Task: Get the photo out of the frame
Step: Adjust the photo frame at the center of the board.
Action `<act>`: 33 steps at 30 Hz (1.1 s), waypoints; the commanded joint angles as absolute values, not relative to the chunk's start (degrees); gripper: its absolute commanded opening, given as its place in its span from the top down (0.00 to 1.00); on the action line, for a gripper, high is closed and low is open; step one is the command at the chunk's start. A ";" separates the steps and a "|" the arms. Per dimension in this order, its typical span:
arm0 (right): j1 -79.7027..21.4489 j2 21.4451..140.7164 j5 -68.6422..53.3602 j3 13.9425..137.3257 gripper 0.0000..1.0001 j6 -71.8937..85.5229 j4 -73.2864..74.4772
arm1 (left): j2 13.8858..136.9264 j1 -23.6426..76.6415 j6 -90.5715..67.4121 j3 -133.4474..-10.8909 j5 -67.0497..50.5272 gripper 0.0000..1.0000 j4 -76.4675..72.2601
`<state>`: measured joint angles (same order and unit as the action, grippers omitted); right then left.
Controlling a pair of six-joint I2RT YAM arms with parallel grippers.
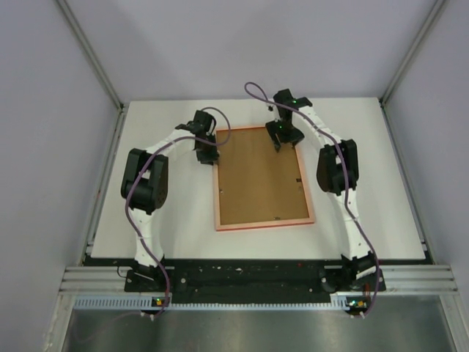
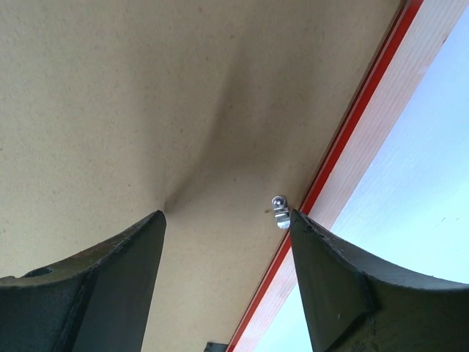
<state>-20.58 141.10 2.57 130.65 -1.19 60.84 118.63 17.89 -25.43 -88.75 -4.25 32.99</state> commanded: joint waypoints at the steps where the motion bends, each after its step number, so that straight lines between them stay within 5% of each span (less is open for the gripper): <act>1: -21.27 142.55 6.32 134.65 0.30 -2.99 58.71 | 115.22 17.67 -25.93 -89.21 -5.19 0.79 31.99; 15: -19.60 143.35 4.23 130.96 0.29 -1.23 59.15 | 114.96 17.58 -25.75 -89.30 -4.48 0.79 32.26; 33: -14.15 143.18 -19.77 129.81 0.29 6.59 61.52 | 114.43 17.58 -26.37 -89.21 -4.57 0.79 32.17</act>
<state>-15.11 142.78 -12.29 132.62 4.08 59.42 118.61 17.89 -25.45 -88.75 -4.21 33.01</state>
